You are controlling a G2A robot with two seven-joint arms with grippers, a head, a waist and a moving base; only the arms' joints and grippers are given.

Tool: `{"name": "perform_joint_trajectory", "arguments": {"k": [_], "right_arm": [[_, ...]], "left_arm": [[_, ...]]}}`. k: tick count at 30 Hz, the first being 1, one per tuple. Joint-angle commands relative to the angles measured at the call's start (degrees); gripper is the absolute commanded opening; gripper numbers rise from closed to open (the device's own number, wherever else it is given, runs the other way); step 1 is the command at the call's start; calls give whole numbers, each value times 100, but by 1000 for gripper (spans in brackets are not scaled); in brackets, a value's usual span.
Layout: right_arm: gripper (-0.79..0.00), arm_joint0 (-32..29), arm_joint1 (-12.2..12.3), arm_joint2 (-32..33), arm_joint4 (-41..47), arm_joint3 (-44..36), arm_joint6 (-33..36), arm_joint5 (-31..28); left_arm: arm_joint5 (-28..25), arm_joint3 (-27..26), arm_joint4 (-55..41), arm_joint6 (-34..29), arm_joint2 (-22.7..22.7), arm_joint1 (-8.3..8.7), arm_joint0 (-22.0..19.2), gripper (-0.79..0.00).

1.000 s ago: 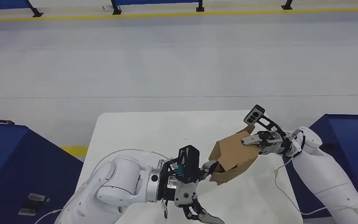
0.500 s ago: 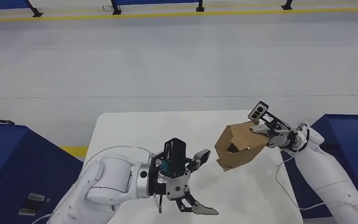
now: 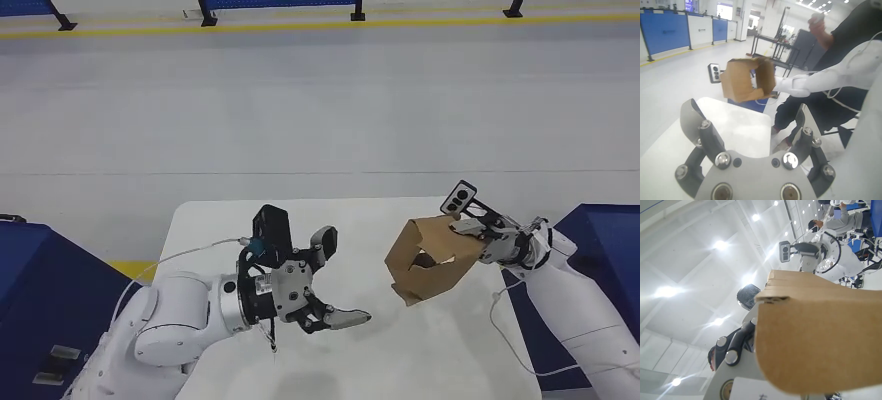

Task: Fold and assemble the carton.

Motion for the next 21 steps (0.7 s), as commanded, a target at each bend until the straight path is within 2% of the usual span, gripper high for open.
{"name": "perform_joint_trajectory", "arguments": {"k": [1,5,10,21], "right_arm": [[-785,-3,-5,5,38,-16,-24,25],[-785,-23,-11,15,-3,-28,-26,26],[-785,-81,-20,27,-107,-127,15,-14],[-785,-243,-42,129,-283,-268,77,-76]], "left_arm": [[-80,-30,242,84,72,0,128,0],[-205,-8,400,174,236,-18,113,0],[-44,148,554,447,473,-83,-77,0],[167,463,696,483,1026,-223,-580,0]]}}
